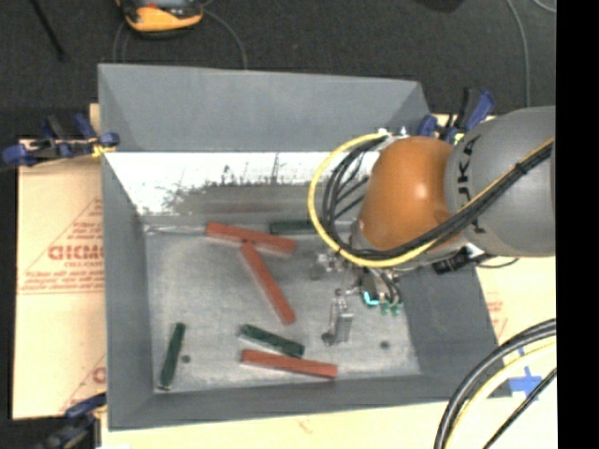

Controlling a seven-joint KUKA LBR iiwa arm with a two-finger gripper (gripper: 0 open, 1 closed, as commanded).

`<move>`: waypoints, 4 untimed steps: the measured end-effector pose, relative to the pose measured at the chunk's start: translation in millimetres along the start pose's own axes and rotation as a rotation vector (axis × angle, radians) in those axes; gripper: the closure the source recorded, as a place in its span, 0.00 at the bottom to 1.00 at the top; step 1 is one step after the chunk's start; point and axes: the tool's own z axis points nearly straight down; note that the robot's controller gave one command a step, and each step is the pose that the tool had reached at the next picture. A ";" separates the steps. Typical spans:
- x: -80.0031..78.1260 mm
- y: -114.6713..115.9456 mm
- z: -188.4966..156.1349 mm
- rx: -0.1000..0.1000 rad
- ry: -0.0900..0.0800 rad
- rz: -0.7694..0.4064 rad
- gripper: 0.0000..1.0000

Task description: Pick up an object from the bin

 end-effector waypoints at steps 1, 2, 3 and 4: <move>-1.9 0.0 -3.8 0.000 -0.007 0.000 0.00; 16.4 11.7 17.7 0.002 -0.016 -0.050 0.00; 47.5 50.9 62.1 -0.002 -0.012 -0.008 1.00; 47.5 51.0 62.1 -0.002 -0.012 -0.008 1.00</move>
Offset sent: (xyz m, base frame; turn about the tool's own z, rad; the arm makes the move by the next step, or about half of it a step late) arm -0.0563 0.0380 -0.0627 -0.1530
